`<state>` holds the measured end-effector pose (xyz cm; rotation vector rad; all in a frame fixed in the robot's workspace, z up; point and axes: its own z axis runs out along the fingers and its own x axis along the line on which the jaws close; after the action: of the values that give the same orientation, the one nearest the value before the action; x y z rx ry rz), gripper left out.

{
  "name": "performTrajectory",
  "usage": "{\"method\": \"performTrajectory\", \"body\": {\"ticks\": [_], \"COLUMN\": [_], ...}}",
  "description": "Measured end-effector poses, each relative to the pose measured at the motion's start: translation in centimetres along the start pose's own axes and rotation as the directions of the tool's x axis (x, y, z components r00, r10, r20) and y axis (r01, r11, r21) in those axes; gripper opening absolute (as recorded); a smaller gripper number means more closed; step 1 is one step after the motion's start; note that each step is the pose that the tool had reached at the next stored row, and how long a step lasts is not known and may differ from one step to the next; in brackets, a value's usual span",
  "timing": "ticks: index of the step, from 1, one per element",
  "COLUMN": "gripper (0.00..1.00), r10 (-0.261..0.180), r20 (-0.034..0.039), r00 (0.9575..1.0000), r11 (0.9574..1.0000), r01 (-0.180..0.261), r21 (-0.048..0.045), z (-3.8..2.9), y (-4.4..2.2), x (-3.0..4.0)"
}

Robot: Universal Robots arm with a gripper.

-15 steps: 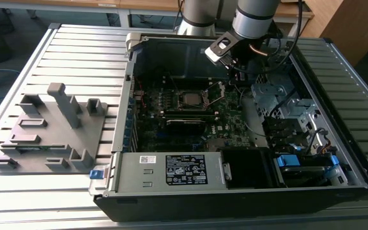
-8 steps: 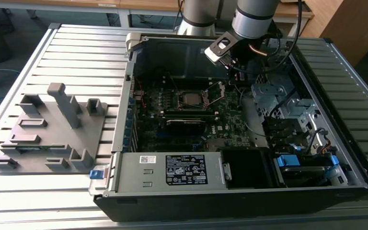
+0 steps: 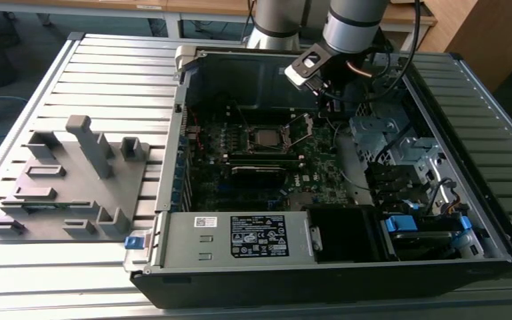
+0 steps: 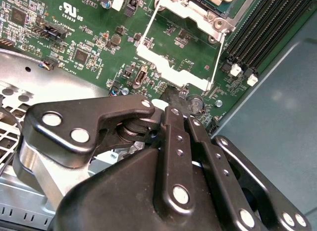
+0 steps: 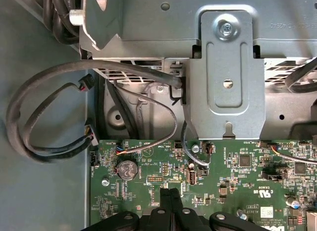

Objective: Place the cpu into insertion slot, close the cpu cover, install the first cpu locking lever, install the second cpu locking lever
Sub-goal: 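Close the cpu cover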

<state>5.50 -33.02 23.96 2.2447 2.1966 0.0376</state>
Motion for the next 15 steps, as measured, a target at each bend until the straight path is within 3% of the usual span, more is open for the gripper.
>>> {"method": "performTrajectory", "body": {"ticks": [15], "gripper": [0.10], "r10": [0.000], "r20": [-0.0002], "r00": [1.0000], "r11": [1.0000], "r01": [0.000], "r21": [0.0000], "z": [-0.09], "y": [-0.30], "x": [-0.01]}}
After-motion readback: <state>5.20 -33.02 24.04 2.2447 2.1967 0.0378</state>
